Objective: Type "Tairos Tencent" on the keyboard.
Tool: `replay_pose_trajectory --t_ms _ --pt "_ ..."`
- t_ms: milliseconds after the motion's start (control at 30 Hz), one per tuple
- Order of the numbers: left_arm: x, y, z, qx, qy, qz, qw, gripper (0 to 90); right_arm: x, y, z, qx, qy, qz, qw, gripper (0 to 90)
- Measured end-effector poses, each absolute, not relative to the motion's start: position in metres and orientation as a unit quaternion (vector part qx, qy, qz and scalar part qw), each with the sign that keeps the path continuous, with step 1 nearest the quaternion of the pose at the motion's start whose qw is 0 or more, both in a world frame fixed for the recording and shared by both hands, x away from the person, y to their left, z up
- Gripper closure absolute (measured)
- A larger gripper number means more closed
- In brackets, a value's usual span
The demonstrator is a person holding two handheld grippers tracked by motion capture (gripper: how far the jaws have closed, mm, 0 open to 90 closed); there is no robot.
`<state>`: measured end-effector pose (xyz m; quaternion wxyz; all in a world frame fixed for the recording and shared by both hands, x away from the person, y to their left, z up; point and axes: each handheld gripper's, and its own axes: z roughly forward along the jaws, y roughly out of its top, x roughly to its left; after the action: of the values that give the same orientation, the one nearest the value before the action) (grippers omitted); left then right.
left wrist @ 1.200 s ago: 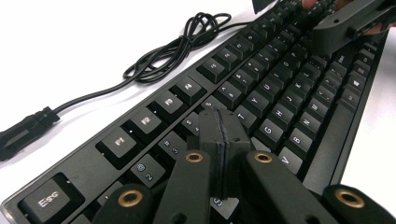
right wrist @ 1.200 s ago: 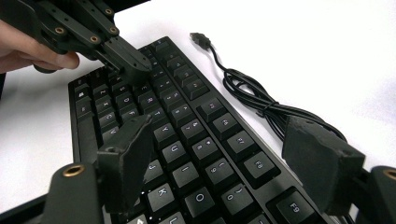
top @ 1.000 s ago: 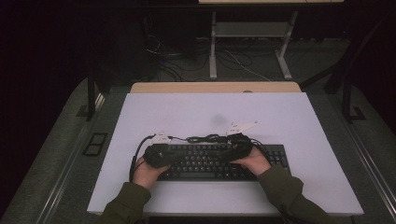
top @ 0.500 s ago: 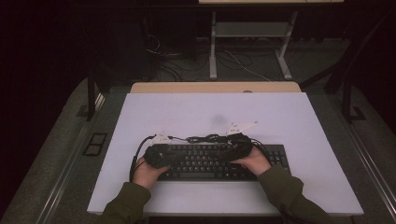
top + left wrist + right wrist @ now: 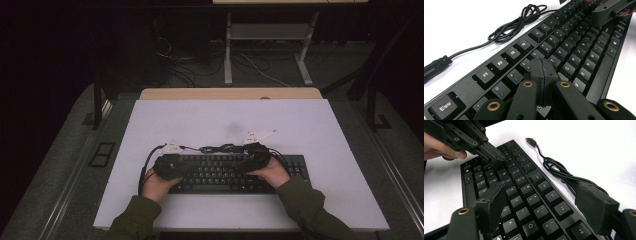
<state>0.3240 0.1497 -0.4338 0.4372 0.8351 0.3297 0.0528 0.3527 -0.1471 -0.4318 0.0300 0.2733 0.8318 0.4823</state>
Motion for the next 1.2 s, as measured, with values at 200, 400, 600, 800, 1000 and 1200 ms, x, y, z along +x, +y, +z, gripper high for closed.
replay_pose_trajectory --t_ms 200,400,600,800,1000,1200 --pt "0.321 0.152 -0.429 0.829 0.333 0.056 0.445 85.6 0.352 -0.148 -0.429 0.267 0.835 0.480 0.020 25.1" --pt "0.318 0.156 -0.425 0.823 0.338 0.063 0.452 76.4 0.350 -0.148 -0.427 0.262 0.837 0.480 0.008 34.1" --pt "0.315 0.160 -0.424 0.817 0.348 0.070 0.454 62.4 0.348 -0.146 -0.427 0.249 0.842 0.478 -0.004 47.4" --pt "0.313 0.161 -0.424 0.815 0.349 0.075 0.456 49.7 0.343 -0.143 -0.426 0.240 0.847 0.474 -0.003 64.7" --pt "0.312 0.161 -0.427 0.810 0.353 0.080 0.461 37.2 0.338 -0.138 -0.426 0.224 0.854 0.469 -0.009 78.8" --pt "0.312 0.161 -0.427 0.807 0.350 0.080 0.468 32.6 0.333 -0.133 -0.427 0.208 0.861 0.464 -0.018 89.0"
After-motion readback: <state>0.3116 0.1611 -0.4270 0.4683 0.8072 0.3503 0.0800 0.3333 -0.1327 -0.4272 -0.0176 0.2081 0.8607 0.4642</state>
